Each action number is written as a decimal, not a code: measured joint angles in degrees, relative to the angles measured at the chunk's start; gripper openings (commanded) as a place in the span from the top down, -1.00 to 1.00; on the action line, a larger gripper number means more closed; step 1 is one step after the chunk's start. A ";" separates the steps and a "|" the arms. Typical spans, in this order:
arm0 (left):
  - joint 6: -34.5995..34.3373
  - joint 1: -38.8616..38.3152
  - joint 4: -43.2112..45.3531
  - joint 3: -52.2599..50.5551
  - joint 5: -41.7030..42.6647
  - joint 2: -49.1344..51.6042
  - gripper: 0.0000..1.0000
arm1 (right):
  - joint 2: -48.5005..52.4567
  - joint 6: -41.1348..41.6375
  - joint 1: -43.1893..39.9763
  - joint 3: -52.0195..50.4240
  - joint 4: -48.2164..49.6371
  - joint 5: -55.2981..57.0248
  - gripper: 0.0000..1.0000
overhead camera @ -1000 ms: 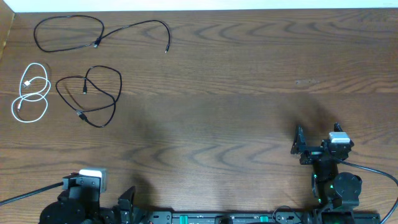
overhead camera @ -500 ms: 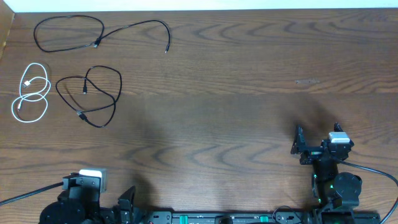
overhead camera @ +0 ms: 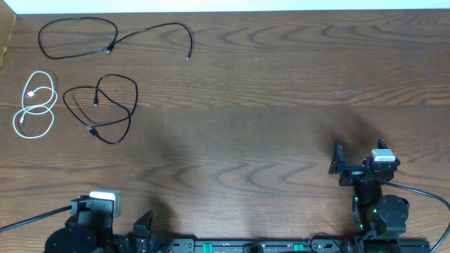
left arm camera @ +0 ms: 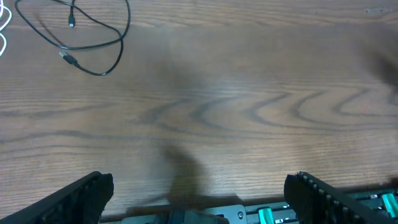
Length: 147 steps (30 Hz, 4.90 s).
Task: Untangle cables
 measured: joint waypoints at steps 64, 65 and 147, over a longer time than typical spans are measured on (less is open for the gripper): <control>22.29 19.74 60.54 -54.07 13.81 -26.01 -0.95 | 0.02 -0.04 0.00 -0.02 0.07 -0.11 -0.98; 21.75 19.74 61.64 -55.12 13.81 -26.23 -0.95 | 0.02 -0.04 0.00 -0.02 0.07 -0.09 -0.98; 9.84 20.00 86.44 -72.54 11.76 -26.34 -0.96 | 0.00 -0.24 0.00 -0.02 0.07 -0.04 -0.99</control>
